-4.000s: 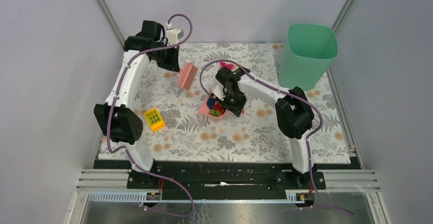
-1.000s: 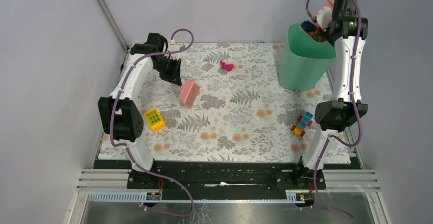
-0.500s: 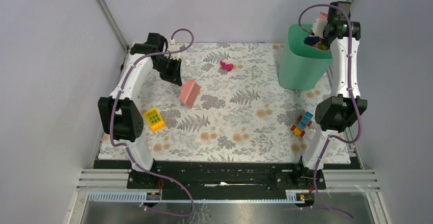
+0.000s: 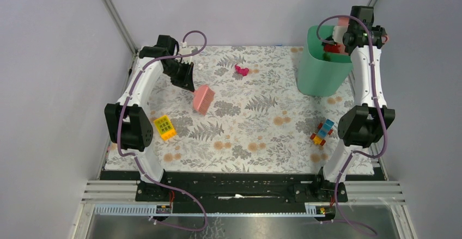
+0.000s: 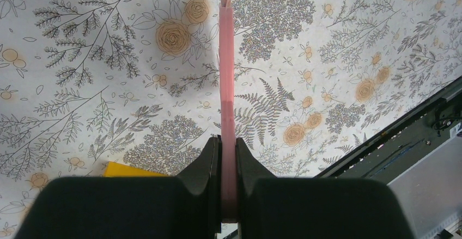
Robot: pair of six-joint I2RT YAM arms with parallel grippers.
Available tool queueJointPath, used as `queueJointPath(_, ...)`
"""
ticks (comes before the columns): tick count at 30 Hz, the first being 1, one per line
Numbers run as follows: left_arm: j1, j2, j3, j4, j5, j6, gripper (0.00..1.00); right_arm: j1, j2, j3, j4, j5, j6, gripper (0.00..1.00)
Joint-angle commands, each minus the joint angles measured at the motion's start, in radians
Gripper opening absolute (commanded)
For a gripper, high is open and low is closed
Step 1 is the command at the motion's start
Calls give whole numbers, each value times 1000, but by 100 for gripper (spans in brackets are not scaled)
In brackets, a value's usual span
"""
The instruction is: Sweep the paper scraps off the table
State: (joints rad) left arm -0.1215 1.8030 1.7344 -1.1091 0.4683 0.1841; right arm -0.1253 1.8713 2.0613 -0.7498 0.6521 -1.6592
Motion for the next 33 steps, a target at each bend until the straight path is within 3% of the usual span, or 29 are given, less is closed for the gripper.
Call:
queueJointPath(1, -2, -39, 11, 8, 42, 9, 0, 0, -73, -41, 77, 52, -73, 0)
queueJointPath(20, -3, -34, 34, -6, 41, 8, 0, 0, -96, -91, 55, 39, 26, 0)
queueJointPath(24, -4, -36, 37, -9, 40, 12, 0, 0, -67, 1, 55, 17, 68, 0)
queueJointPath(30, -3, -36, 40, -10, 35, 14, 0, 21, 12, 281, 52, -101, 303, 0)
queueJointPath(33, -4, -34, 50, -10, 24, 14, 0, 66, -20, 294, 57, -182, 401, 0)
